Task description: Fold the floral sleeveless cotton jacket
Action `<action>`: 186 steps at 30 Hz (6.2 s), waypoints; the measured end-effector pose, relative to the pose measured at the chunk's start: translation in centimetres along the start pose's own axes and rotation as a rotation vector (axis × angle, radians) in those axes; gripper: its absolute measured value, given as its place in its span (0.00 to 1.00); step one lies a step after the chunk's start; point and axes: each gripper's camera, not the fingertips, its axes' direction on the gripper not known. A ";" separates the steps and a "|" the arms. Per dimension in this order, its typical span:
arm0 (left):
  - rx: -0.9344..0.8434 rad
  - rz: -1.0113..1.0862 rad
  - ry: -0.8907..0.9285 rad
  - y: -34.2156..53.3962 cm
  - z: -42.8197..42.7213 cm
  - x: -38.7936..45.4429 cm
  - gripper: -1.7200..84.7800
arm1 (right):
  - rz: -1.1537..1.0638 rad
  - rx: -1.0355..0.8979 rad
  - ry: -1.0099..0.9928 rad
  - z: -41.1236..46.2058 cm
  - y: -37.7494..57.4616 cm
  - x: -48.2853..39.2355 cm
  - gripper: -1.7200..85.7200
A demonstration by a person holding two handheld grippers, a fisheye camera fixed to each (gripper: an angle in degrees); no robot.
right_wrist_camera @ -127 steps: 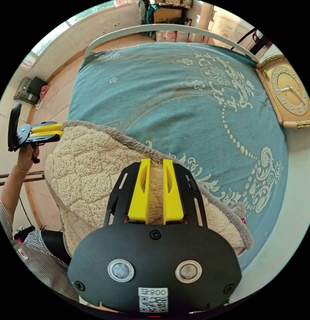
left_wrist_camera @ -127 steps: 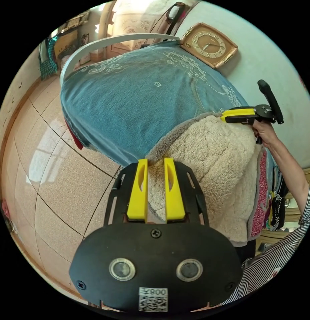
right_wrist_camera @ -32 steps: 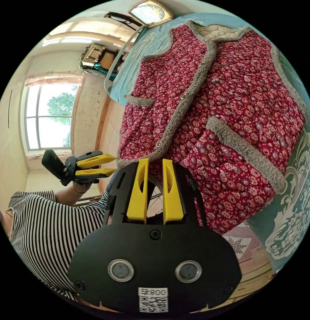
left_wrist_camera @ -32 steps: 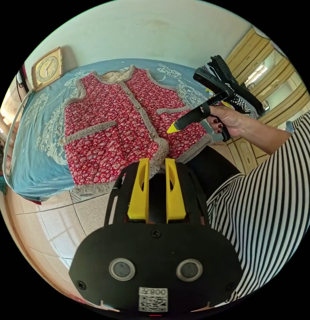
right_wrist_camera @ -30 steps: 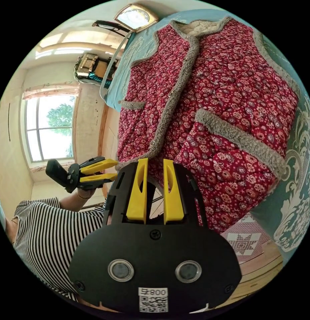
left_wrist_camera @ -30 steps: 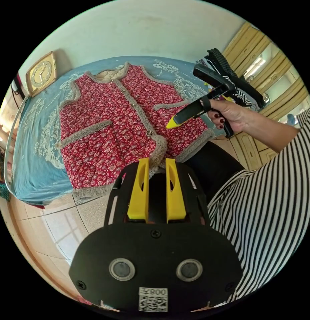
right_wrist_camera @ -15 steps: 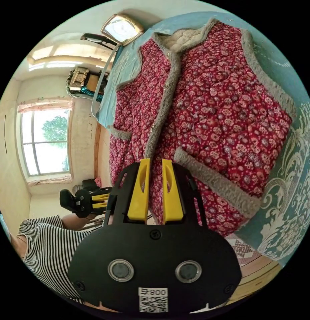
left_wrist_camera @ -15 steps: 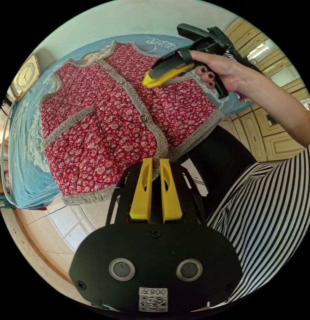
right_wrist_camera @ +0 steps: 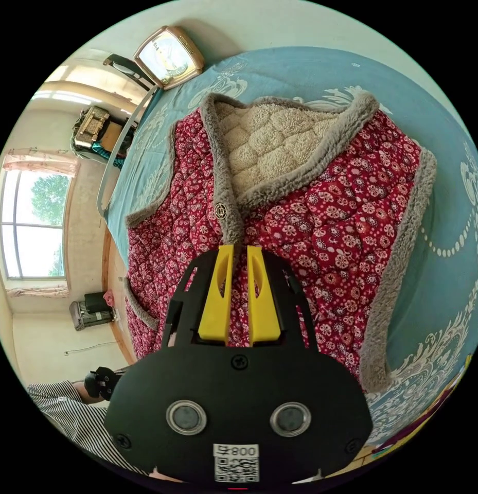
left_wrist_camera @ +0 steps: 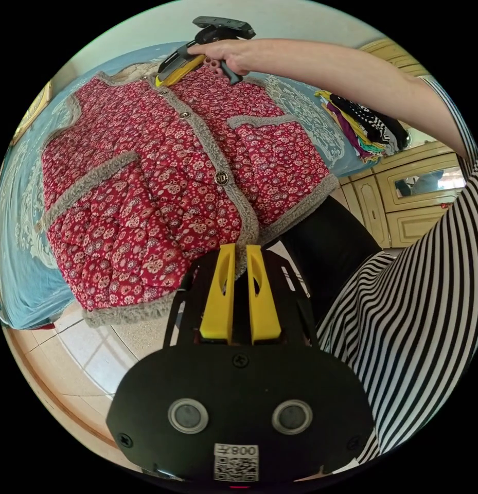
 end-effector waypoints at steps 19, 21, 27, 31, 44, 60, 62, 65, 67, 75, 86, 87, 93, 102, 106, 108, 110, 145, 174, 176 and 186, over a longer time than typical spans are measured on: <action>0.354 -0.179 0.239 3.1 -5.4 -9.8 0.05 | 0.078 0.213 -0.087 -6.0 1.5 -1.3 0.02; 0.422 -0.247 0.159 2.9 -6.4 -12.2 0.05 | 0.028 0.269 -0.179 -7.0 1.0 -2.4 0.02; 0.309 -0.410 -0.236 -1.2 -4.3 -19.4 0.03 | -0.201 0.171 -0.004 -4.5 -7.2 -12.3 0.02; 0.235 -0.368 -0.271 -2.9 -1.6 -21.3 0.02 | -0.344 -0.064 0.259 3.3 -10.0 -17.2 0.02; 0.291 -0.342 -0.214 -2.6 -1.0 -25.3 0.02 | -0.352 0.254 0.145 -1.7 -13.4 -19.5 0.02; 0.434 -0.384 -0.198 -2.3 -3.2 -28.8 0.02 | -0.411 0.220 0.136 -3.1 -14.1 -18.2 0.02; 0.445 -0.389 -0.235 -1.2 -3.9 -28.5 0.02 | -0.487 0.218 0.049 -4.3 -7.0 -18.5 0.02; 0.327 -0.436 -0.204 -1.1 -2.0 -29.8 0.02 | -0.533 0.085 0.023 -1.2 1.0 -19.0 0.02; 0.309 -0.439 -0.156 -1.6 -0.6 -31.2 0.02 | -0.528 -0.081 0.043 2.8 3.4 -18.7 0.02; 0.365 -0.426 -0.149 -2.1 -4.0 -31.4 0.02 | -0.433 0.005 0.010 -0.4 5.4 -15.8 0.02; 0.229 -0.418 -0.128 -7.1 -1.2 -32.8 0.02 | -0.324 -0.196 -0.059 3.4 14.9 -8.6 0.02; 0.244 -0.408 -0.134 -7.3 -1.6 -32.7 0.02 | -0.325 -0.172 -0.050 2.7 15.2 -8.3 0.02; 0.296 -0.307 -0.129 -11.7 -3.5 -33.2 0.02 | -0.169 0.005 0.120 -3.4 18.8 0.1 0.02; 0.210 -0.283 -0.060 -17.5 -2.2 -37.7 0.03 | 0.069 0.067 -0.008 -3.9 22.3 12.4 0.02; 0.346 -0.233 -0.036 -19.7 -6.0 -40.0 0.04 | -0.005 0.155 -0.035 -7.2 21.7 14.4 0.03; 0.376 -0.204 -0.022 -22.0 -7.4 -41.9 0.05 | -0.018 0.230 -0.055 -8.8 20.4 16.5 0.03; 0.422 -0.179 -0.014 -25.9 -9.2 -45.0 0.08 | -0.014 0.285 -0.079 -10.4 17.4 19.9 0.04; 0.282 -0.084 -0.133 -46.5 -16.5 -58.6 0.06 | -0.311 0.105 0.067 -14.4 -2.8 29.2 0.06; 0.335 0.027 0.073 -2.5 -19.0 -37.1 0.06 | -0.417 0.159 -0.007 -21.8 40.2 7.8 0.05; 0.310 0.025 0.083 0.0 -17.9 -36.1 0.06 | -0.405 0.139 -0.024 -21.0 42.8 6.9 0.05; 0.253 -0.008 0.057 8.4 -13.6 -33.8 0.06 | -0.399 0.080 -0.001 -17.2 50.1 3.3 0.05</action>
